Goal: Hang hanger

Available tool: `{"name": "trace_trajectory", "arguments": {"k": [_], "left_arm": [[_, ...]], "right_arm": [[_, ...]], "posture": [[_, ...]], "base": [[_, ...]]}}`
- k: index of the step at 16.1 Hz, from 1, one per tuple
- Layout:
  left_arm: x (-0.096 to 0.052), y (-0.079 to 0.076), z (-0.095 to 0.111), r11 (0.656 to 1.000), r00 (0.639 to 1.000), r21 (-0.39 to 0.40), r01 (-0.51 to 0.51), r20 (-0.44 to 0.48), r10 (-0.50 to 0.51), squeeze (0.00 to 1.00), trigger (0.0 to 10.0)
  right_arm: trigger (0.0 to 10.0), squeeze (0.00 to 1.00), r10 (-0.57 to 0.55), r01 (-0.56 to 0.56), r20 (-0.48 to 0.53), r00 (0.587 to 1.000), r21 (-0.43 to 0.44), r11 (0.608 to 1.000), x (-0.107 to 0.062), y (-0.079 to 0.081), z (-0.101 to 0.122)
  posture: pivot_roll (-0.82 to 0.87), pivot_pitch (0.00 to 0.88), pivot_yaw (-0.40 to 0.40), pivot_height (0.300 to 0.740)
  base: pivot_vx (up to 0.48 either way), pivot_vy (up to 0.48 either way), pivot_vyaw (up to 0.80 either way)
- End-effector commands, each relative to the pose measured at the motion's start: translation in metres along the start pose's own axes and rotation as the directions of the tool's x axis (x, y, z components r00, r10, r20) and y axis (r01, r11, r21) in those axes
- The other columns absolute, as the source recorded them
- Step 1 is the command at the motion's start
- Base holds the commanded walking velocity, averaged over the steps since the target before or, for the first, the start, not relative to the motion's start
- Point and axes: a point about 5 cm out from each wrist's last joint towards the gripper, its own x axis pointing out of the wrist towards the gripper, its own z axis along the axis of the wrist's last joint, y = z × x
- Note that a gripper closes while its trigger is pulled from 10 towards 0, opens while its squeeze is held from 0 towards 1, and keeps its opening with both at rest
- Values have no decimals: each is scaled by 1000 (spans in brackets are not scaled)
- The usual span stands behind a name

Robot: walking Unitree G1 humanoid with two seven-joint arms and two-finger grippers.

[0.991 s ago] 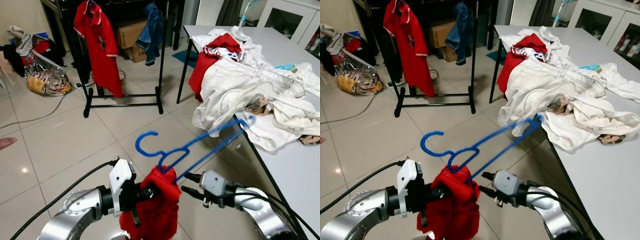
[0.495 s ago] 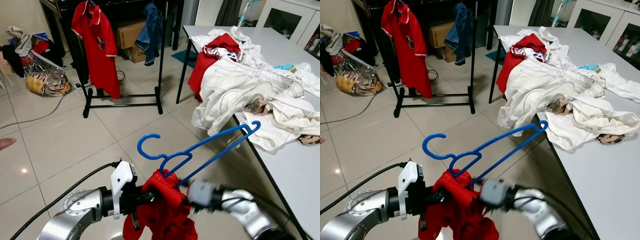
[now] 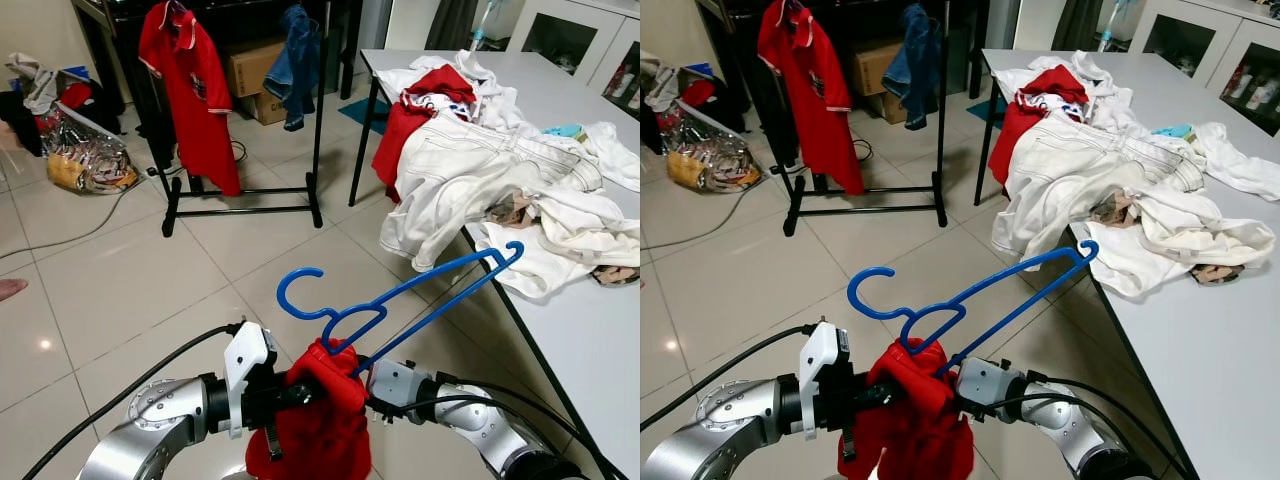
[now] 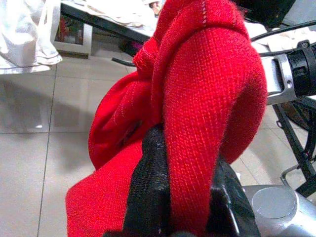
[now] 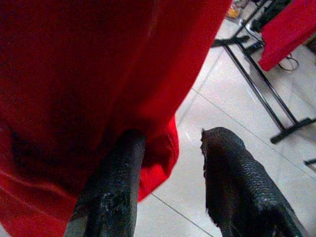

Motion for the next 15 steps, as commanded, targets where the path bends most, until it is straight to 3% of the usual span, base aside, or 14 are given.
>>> {"name": "trace_trajectory", "arguments": {"k": [1,6,10,11,12,13,15], "left_arm": [[3,1,6,999,1000,28,20,13,-20,0,10000],[4,3,7,999,1000,32,23,10,-24,0,10000],[6,3,7,999,1000,35,28,9,-28,0,10000],[6,3,7,999,1000,36,28,9,-28,0,10000],[7,3,8,999,1000,38,29,10,-29,0,10000],[7,4,8,999,1000,40,28,9,-28,0,10000],[8,5,9,999,1000,47,23,10,-23,0,10000]], "right_arm": [[10000,0,-33,32,-60,998,-16,999,0,-7,-5],[10000,0,89,-95,-130,988,-36,995,0,10,-17],[10000,0,111,-117,-115,987,-54,992,3,14,-14],[9176,0,110,-115,-102,989,-46,992,5,14,-12],[1216,0,114,-118,-82,990,-41,992,6,13,-9],[0,0,121,-123,-63,991,-31,992,6,13,-8],[0,0,89,-89,-53,995,0,996,1,4,-9]], "posture": [[20,0,-16,740],[19,0,-17,740],[17,0,-16,740],[16,0,-16,740],[14,0,-15,740],[14,0,-15,740],[14,0,-16,740]], "base": [[0,0,0],[0,0,0],[0,0,0],[0,0,0],[0,0,0],[0,0,0],[0,0,0]]}}
